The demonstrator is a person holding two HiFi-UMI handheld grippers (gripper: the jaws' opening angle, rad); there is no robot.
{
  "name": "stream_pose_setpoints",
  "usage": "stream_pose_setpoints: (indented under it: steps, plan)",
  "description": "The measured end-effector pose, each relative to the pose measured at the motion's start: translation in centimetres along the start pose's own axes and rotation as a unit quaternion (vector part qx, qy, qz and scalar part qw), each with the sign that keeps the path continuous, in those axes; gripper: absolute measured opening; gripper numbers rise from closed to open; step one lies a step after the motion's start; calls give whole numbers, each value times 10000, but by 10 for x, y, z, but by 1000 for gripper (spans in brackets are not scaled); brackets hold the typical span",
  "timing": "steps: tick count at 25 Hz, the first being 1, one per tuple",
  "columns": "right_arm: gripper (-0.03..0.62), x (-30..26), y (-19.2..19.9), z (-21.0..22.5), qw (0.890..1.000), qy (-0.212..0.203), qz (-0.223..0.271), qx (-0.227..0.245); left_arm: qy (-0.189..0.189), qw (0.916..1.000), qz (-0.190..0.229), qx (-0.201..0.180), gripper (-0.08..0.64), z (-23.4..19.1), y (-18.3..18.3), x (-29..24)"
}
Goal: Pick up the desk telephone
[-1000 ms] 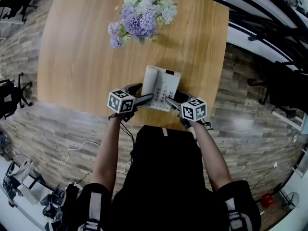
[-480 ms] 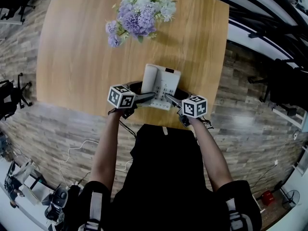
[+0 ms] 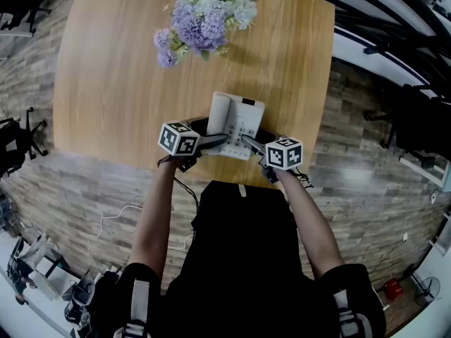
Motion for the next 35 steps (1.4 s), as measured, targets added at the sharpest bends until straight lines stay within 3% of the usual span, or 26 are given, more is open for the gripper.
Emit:
stream_pose_setpoints:
  steps: [21,35]
  plan:
    - [253,3,3,-3,9987,68,251,-440,-108,9994,153,295,376,2,0,3]
    - [253,12,1,-26,9995,46,260,-166,-240,9990,334,179,375,18,-7,24]
Point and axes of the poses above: the fingertips, and each gripper's own axes: x backward along the fingers, z to its right, y out of its underside, the point moved 5 cm from there along x, backward along the fingers, and after that the axes turned 14 degrees about -x, right-handed, at the moved point
